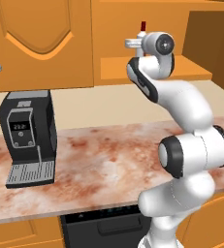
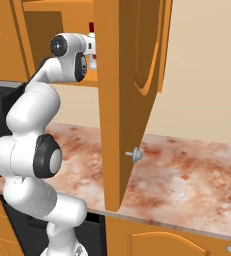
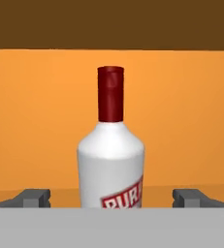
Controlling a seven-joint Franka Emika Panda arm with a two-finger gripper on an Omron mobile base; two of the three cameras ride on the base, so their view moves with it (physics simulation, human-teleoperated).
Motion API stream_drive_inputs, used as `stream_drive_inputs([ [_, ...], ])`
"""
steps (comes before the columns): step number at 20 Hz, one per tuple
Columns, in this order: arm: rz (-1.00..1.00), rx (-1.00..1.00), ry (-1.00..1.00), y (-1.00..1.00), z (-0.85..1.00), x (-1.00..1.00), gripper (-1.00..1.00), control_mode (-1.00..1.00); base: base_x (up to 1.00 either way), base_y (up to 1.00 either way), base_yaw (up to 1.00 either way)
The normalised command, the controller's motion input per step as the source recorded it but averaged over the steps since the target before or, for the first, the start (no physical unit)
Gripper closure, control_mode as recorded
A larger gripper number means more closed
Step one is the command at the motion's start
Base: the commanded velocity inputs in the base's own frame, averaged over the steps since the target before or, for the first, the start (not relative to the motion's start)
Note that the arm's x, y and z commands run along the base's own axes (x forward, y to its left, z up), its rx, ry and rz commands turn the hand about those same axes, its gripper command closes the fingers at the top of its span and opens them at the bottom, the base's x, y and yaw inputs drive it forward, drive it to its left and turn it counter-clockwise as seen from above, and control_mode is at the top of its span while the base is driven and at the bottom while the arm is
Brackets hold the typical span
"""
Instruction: There is a bowl on the dining counter. Grab a lemon wedge from the fridge and place it in the bowl. Then get the liquor bottle and glass cup from the cabinet and place them next to the bowl.
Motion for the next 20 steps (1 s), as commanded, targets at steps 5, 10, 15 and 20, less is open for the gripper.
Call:
stream_drive_inputs([
  [5, 0.00, 0.00, 0.00, 0.00, 0.00, 0.25, -1.00, -1.00, 0.00, 0.00, 0.00],
  [10, 0.00, 0.00, 0.00, 0.00, 0.00, 0.24, -1.00, -1.00, 0.00, 0.00, 0.00],
  [15, 0.00, 0.00, 0.01, 0.00, 0.00, 0.21, 1.00, -1.00, 0.00, 0.00, 0.00],
  [20, 0.00, 0.00, 0.00, 0.00, 0.00, 0.00, 1.00, -1.00, 0.00, 0.00, 0.00],
])
